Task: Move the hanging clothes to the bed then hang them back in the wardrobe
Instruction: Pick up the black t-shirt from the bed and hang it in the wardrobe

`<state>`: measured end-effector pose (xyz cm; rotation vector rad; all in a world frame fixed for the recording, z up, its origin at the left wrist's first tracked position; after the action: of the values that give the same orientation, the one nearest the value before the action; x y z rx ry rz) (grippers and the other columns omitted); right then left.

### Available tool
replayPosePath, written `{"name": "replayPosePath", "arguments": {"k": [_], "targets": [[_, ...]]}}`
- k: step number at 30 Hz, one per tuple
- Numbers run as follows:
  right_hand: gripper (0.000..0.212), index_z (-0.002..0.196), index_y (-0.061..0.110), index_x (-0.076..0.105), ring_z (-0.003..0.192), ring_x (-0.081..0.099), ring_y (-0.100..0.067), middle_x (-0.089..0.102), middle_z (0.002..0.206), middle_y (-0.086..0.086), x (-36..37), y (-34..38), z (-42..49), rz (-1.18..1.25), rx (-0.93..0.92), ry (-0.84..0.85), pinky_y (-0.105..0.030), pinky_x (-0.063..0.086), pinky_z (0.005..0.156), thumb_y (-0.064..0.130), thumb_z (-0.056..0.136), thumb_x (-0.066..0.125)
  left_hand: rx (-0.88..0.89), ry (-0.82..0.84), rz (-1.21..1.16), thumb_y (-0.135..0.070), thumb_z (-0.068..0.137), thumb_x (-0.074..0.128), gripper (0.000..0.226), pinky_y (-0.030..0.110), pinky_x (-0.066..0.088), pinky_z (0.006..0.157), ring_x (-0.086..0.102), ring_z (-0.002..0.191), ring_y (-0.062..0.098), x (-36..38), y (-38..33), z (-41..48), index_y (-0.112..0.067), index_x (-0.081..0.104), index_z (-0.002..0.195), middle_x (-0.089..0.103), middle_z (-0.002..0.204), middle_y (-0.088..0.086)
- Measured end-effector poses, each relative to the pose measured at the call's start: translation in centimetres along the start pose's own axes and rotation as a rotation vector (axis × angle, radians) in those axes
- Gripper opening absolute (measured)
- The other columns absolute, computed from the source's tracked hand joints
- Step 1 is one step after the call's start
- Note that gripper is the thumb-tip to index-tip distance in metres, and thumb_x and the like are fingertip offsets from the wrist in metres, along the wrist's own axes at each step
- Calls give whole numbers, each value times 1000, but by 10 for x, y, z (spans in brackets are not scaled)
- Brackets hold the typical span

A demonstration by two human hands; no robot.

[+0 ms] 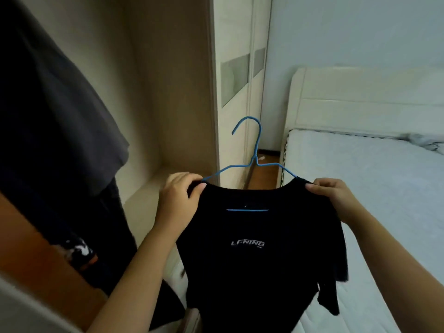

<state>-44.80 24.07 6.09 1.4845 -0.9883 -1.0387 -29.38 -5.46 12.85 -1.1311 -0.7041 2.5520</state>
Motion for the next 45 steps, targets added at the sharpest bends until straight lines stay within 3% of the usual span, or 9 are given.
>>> {"name": "replayPosePath", "arguments": {"k": [4,7,9,19,23,31,36,41,45], "targets": [[32,55,9,50,30,42,-5,43,35,8,77,96,68,42,-115,-68,-11,31,34,15,83,63,173,-295,165,-27,83,51,32,47,37,96,48,120,34,-71,44,105,-9,66,105,60,121,13],[27,60,8,56,30,44,-6,47,35,6,94,112,75,91,-137,-76,-12,33,34,18,84,63,178,-400,284,-26,84,50,33,53,37,97,41,124,36,-88,45,118,-10,62,110,52,128,19],[24,65,8,59,30,46,-5,49,36,6,138,126,115,42,-121,47,-12,34,34,18,87,60,117,-553,379,-21,83,54,31,52,37,97,36,125,34,-102,70,121,-10,60,113,48,131,21],[24,77,9,60,55,45,-15,49,61,-5,195,171,95,4,-346,136,-26,32,54,21,93,47,80,-726,452,-20,81,57,43,51,25,105,21,135,33,-112,51,84,-15,53,124,33,144,20],[26,72,11,58,44,46,-9,49,54,1,236,198,125,68,-395,225,-20,34,45,21,94,48,36,-800,532,-22,82,56,45,54,27,105,21,135,33,-131,52,100,-14,51,126,31,145,20],[28,91,-4,59,49,40,-14,44,61,-7,291,266,179,177,-574,486,-23,29,44,22,93,48,-24,-996,693,-22,80,57,58,53,27,106,23,134,34,-166,38,143,-11,40,134,27,146,23],[24,76,10,58,41,41,-10,48,54,-1,330,309,184,341,-609,647,-19,32,40,22,93,48,-71,-990,811,-23,78,57,66,54,28,105,23,133,34,-194,27,166,-14,31,138,25,147,23],[23,80,7,59,53,45,-18,50,65,-11,389,357,176,465,-640,775,-26,36,52,21,94,48,-186,-903,863,-16,83,60,69,48,25,108,27,136,35,-223,29,182,-15,25,142,21,151,15],[29,67,13,54,47,44,-14,50,51,0,425,393,169,540,-662,795,-25,36,49,22,93,48,-168,-842,823,-12,85,51,61,41,30,107,30,136,28,-227,31,188,-16,28,142,25,151,8]]}}
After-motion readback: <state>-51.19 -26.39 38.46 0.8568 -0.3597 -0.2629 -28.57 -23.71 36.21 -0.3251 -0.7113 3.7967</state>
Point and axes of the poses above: each hand's wrist, its own z-axis towards the middle knuckle, its own x-axis out of the palm, y = z × x, the point moved 8 cm from there along z, towards the middle knuckle
